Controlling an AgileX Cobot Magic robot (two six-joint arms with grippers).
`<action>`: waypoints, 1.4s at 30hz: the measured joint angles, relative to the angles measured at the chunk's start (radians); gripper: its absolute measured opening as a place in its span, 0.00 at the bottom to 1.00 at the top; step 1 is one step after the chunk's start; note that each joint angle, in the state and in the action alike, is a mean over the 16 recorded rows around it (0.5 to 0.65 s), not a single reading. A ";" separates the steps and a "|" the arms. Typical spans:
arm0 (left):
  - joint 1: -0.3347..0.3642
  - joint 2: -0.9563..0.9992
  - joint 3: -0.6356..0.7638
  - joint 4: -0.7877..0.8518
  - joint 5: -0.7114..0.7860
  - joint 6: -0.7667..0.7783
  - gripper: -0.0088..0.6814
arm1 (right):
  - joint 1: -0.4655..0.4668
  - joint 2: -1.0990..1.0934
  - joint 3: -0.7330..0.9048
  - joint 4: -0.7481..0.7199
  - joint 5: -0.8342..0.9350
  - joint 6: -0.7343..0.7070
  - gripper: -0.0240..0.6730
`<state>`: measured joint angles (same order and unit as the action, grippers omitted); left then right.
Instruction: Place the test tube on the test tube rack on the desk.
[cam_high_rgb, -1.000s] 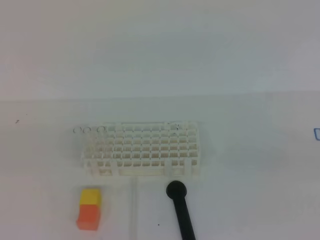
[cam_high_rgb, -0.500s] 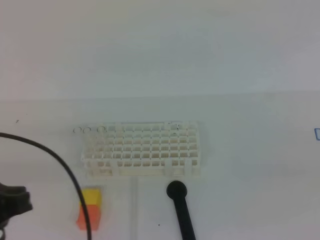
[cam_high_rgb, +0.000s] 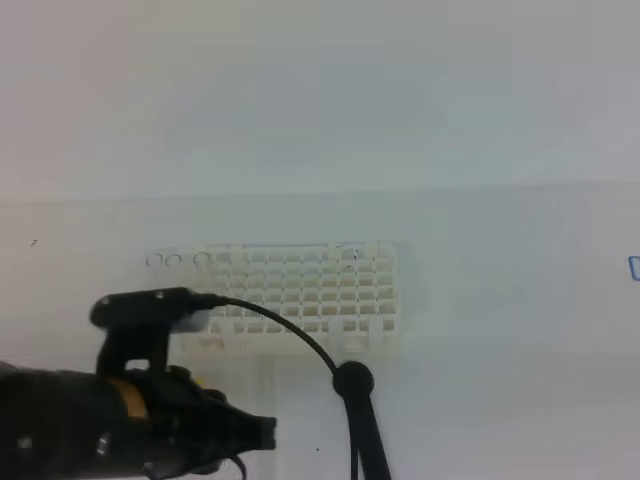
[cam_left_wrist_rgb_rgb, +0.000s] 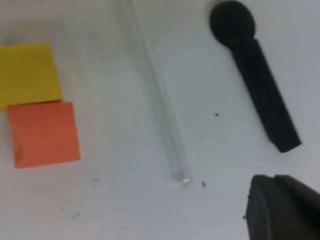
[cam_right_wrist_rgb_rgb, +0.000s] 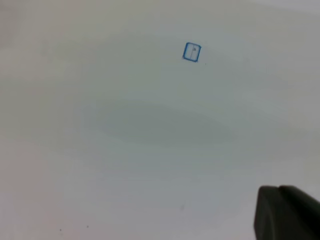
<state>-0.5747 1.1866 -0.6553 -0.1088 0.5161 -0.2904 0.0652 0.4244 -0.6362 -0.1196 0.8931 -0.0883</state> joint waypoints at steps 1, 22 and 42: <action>-0.032 0.024 -0.001 0.049 -0.014 -0.064 0.01 | 0.000 0.000 0.000 0.000 0.005 0.000 0.03; -0.181 0.361 -0.137 0.308 -0.036 -0.435 0.48 | 0.000 0.000 0.000 0.029 0.025 -0.001 0.03; -0.181 0.514 -0.161 0.289 -0.053 -0.430 0.50 | 0.000 0.000 0.000 0.063 0.027 -0.001 0.03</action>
<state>-0.7553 1.7004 -0.8160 0.1801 0.4632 -0.7209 0.0652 0.4244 -0.6362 -0.0571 0.9200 -0.0889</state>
